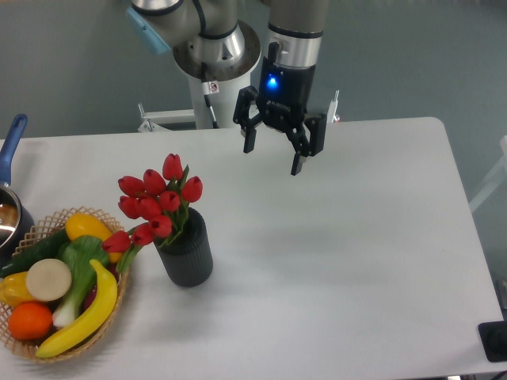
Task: Pick up the flowers from the vase
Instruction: 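Move the open gripper toward the red tulips in the black vase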
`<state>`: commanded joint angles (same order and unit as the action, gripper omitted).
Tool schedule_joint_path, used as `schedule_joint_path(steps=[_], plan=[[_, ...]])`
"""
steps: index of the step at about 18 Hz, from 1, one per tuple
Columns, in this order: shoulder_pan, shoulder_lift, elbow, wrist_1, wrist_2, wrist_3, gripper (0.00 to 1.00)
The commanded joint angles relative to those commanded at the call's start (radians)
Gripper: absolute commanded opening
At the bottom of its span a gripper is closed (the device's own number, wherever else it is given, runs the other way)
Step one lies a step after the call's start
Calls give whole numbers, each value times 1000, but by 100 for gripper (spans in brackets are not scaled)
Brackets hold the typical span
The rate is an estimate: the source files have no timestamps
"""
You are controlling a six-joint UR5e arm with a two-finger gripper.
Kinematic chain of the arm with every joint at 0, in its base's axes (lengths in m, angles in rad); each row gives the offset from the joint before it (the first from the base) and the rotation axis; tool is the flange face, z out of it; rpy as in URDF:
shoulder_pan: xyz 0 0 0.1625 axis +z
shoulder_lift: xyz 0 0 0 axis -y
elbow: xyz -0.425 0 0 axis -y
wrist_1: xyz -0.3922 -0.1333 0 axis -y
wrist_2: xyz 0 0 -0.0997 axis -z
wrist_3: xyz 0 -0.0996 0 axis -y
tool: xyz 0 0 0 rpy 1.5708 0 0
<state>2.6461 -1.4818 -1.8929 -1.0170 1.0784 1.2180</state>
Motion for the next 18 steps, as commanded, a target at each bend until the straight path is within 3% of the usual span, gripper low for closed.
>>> schedule_joint_path(steps=[8,14,18], plan=[[-3,-2,-74,15,-126,9,100],[-28,-23,-81,21,-144,15,100],[-72,-64,-72,66,-144,21,100]])
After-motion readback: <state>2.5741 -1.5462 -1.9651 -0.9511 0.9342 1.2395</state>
